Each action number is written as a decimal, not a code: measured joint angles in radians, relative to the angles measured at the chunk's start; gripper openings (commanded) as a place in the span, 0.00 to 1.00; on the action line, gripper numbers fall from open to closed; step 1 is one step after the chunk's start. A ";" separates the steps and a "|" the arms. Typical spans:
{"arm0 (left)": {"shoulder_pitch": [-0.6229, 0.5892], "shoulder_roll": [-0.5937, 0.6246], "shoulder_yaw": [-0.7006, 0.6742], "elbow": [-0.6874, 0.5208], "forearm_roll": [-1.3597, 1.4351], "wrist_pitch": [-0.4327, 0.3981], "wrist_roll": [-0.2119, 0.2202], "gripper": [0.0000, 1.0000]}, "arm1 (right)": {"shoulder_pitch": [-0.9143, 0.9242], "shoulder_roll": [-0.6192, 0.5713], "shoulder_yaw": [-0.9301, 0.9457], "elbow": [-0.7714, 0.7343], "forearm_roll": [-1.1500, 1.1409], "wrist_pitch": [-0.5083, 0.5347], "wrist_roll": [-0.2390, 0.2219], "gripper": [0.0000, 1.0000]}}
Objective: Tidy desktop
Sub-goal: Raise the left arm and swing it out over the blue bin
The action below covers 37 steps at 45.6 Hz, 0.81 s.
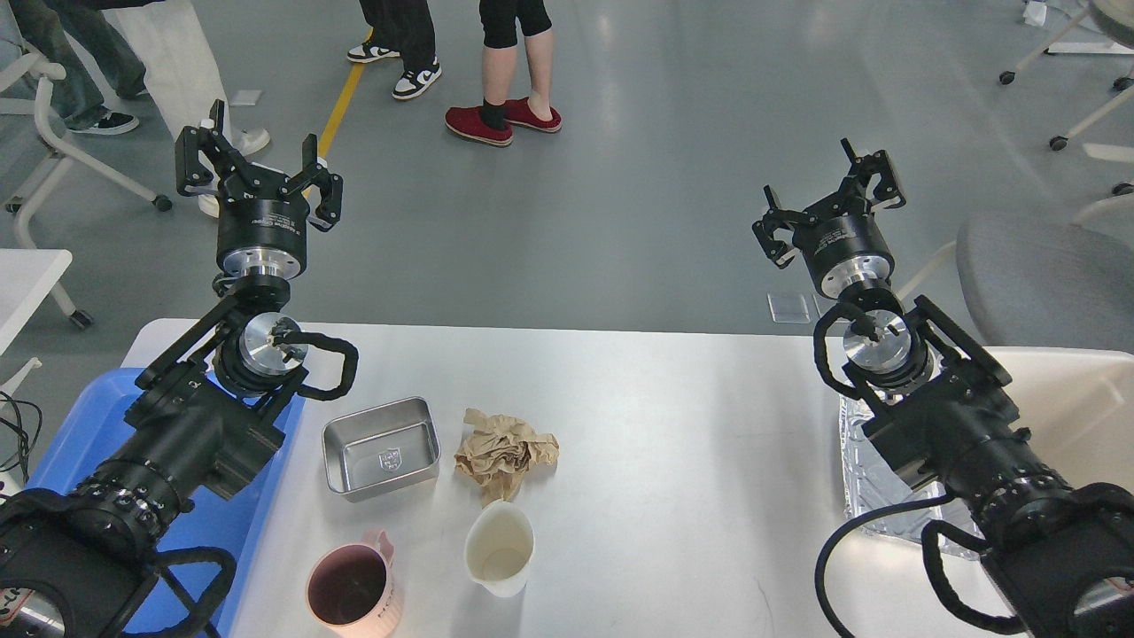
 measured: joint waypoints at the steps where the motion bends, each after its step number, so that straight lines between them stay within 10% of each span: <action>1: 0.000 0.000 0.000 0.000 0.000 0.000 0.000 0.97 | 0.000 0.001 0.000 0.000 0.000 0.000 0.000 1.00; 18: -0.001 0.011 -0.006 0.000 0.000 -0.004 -0.005 0.97 | 0.000 0.006 -0.002 -0.001 0.000 -0.001 0.000 1.00; 28: 0.002 0.020 -0.020 0.000 0.012 -0.037 -0.120 0.97 | 0.000 0.004 -0.012 -0.002 0.000 -0.002 0.000 1.00; 37: 0.008 0.059 0.002 0.000 0.085 -0.055 -0.135 0.97 | 0.006 0.003 -0.016 -0.004 0.000 -0.006 0.000 1.00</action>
